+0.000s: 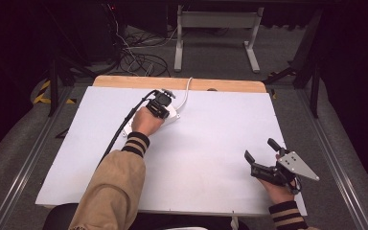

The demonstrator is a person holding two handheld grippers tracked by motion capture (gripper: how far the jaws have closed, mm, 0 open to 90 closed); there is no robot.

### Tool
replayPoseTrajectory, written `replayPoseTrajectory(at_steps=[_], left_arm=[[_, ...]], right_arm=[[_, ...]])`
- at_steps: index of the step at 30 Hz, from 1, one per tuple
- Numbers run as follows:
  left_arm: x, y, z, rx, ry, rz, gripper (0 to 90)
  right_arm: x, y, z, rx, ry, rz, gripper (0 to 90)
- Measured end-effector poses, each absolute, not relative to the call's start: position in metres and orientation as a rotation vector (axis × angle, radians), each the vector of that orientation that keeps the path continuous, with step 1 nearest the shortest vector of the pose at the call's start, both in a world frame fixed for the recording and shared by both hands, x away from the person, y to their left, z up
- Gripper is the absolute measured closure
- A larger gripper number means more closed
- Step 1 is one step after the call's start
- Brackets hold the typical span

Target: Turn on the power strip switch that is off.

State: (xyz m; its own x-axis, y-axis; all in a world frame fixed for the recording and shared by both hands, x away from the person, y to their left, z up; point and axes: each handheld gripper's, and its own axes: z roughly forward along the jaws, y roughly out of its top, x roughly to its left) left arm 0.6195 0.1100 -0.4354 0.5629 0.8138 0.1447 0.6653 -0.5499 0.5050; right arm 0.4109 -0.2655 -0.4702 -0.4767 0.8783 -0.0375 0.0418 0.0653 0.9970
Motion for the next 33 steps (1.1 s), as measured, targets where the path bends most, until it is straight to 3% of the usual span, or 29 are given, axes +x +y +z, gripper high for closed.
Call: replayPoseTrajectory(at_steps=[33], left_arm=[[0.6216, 0.1081, -0.4361, 2.403, 1.234, 0.507, 90.0]], right_arm=[[0.4107, -0.2657, -0.4688, 0.939, 1.628, 1.497, 7.1]])
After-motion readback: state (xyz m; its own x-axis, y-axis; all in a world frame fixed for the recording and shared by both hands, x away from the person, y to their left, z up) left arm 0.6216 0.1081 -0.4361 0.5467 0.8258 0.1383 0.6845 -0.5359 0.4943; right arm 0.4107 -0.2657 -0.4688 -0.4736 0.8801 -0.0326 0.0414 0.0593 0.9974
